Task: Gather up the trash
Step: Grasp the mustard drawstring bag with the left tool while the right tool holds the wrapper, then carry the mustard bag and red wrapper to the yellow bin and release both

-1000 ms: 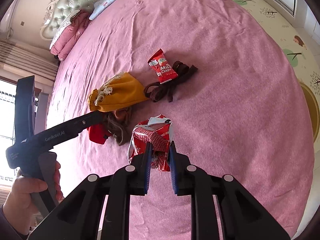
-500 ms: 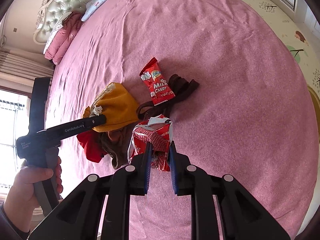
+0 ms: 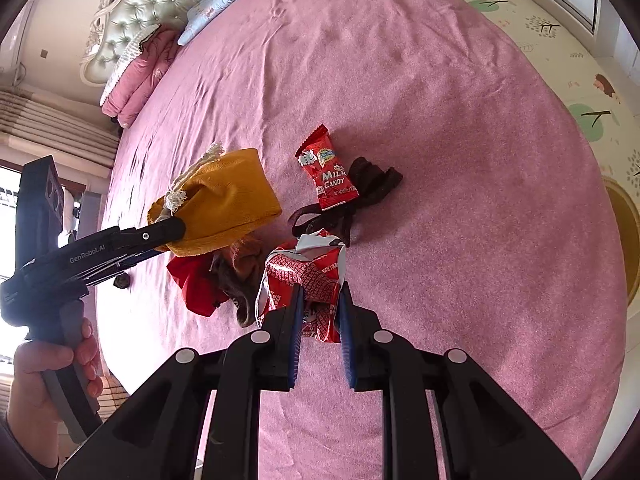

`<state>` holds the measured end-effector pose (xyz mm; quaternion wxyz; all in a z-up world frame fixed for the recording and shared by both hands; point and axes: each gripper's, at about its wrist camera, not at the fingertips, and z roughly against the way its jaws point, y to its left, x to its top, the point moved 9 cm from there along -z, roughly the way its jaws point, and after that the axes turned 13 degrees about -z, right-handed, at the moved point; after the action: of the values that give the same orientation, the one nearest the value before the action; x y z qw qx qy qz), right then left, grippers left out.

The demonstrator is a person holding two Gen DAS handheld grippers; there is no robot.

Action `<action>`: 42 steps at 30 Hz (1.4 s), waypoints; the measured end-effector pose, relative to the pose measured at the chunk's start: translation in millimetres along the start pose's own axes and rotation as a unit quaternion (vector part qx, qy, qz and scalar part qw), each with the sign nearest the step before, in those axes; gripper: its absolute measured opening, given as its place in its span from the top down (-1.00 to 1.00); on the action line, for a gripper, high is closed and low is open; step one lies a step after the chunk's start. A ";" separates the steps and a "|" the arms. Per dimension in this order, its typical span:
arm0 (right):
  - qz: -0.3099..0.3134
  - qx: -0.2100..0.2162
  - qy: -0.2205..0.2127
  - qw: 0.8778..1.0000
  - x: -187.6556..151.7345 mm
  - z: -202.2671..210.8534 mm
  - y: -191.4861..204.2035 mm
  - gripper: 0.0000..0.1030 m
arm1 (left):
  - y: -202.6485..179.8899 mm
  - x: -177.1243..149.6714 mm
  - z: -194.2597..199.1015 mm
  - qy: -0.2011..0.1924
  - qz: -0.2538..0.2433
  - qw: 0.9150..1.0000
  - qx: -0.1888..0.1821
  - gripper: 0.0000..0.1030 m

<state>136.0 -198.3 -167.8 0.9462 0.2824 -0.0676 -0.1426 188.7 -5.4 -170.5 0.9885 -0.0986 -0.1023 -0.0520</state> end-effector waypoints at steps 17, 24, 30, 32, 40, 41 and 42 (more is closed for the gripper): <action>-0.061 -0.034 -0.088 0.994 7.8 107.7 -118.5 0.67 | -177.9 -15.0 -10.1 0.004 -0.080 0.995 -0.054 0.14; -0.118 -0.052 -0.123 0.984 18.2 142.7 -189.8 0.67 | -258.5 -12.7 -37.0 0.021 -0.127 0.989 -0.068 0.14; -0.164 -0.078 -0.149 0.972 31.4 167.2 -256.3 0.67 | -331.4 -3.7 -68.0 0.036 -0.166 0.982 -0.083 0.14; -0.176 -0.087 -0.158 0.968 37.4 174.1 -276.3 0.67 | -356.6 -0.2 -78.4 0.040 -0.184 0.978 -0.086 0.14; -0.213 -0.115 -0.183 0.953 58.5 191.1 -341.9 0.67 | -438.6 14.3 -117.9 0.050 -0.227 0.968 -0.096 0.14; -0.215 -0.118 -0.185 0.952 59.8 192.8 -346.9 0.67 | -446.3 15.9 -121.4 0.051 -0.231 0.967 -0.098 0.14; -0.216 -0.122 -0.188 0.950 61.9 194.3 -351.9 0.67 | -453.2 17.5 -124.1 0.052 -0.233 0.966 -0.101 0.14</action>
<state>72.8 -598.8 -198.2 0.8901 0.1411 -0.1633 -0.4014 173.9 -474.3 -202.4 0.9380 -0.1685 -0.0651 -0.2960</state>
